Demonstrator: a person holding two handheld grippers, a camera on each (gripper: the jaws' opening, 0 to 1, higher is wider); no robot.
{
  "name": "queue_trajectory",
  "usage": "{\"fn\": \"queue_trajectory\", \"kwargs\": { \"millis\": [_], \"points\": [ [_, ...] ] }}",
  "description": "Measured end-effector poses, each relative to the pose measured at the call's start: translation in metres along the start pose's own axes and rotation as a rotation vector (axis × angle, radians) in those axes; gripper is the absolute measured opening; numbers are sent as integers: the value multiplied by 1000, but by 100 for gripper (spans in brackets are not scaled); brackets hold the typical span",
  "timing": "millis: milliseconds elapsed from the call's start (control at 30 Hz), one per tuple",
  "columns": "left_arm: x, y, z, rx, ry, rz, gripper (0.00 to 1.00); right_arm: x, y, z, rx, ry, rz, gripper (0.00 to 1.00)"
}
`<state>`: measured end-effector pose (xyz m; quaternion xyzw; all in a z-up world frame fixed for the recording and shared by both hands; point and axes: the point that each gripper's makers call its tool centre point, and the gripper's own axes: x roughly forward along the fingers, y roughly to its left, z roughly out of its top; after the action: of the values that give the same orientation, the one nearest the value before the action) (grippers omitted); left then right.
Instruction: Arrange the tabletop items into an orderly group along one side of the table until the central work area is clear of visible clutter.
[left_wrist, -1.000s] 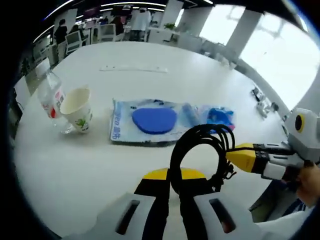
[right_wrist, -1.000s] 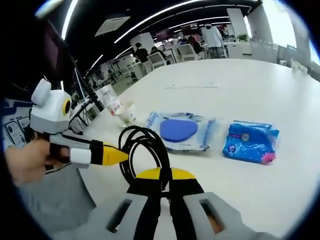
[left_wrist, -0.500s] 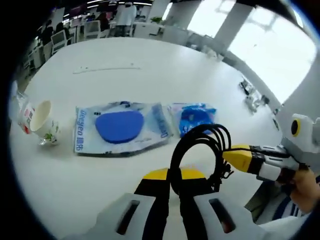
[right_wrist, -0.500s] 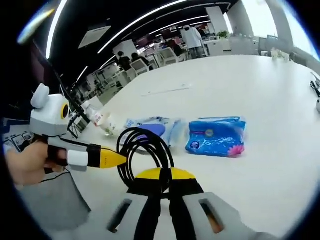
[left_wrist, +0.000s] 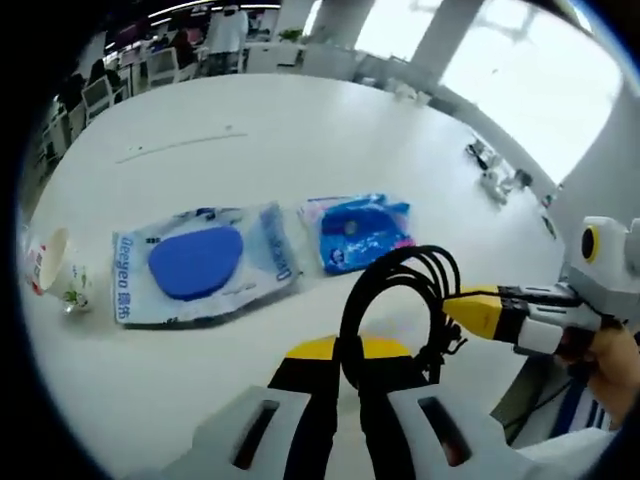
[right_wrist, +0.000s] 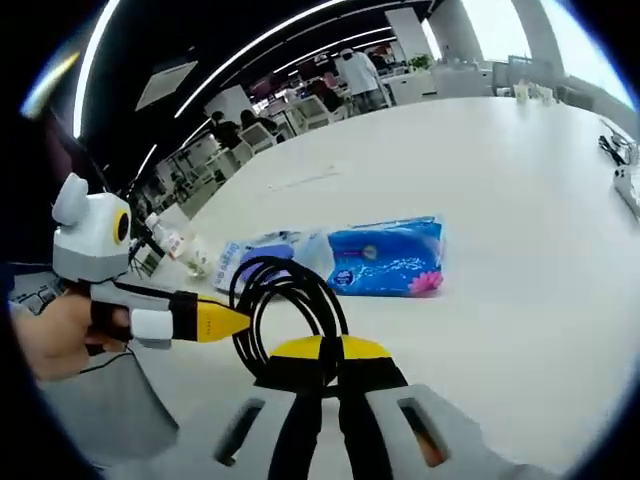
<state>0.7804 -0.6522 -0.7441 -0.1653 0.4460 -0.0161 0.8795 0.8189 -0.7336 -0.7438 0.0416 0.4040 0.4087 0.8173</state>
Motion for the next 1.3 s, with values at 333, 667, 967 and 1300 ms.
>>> {"fn": "queue_trajectory", "kwargs": {
  "millis": [333, 667, 967, 1300],
  "points": [
    [12, -3, -9, 53, 37, 13, 1, 6, -12, -17, 41, 36, -1, 0],
    [21, 1, -9, 29, 52, 22, 1, 10, -16, -16, 67, 48, 6, 0],
    [34, 8, -13, 64, 85, 31, 1, 19, -22, -24, 57, 69, 5, 0],
    [46, 8, -14, 53, 106, 25, 2, 24, -31, -31, 70, 79, -4, 0]
  ]
}}
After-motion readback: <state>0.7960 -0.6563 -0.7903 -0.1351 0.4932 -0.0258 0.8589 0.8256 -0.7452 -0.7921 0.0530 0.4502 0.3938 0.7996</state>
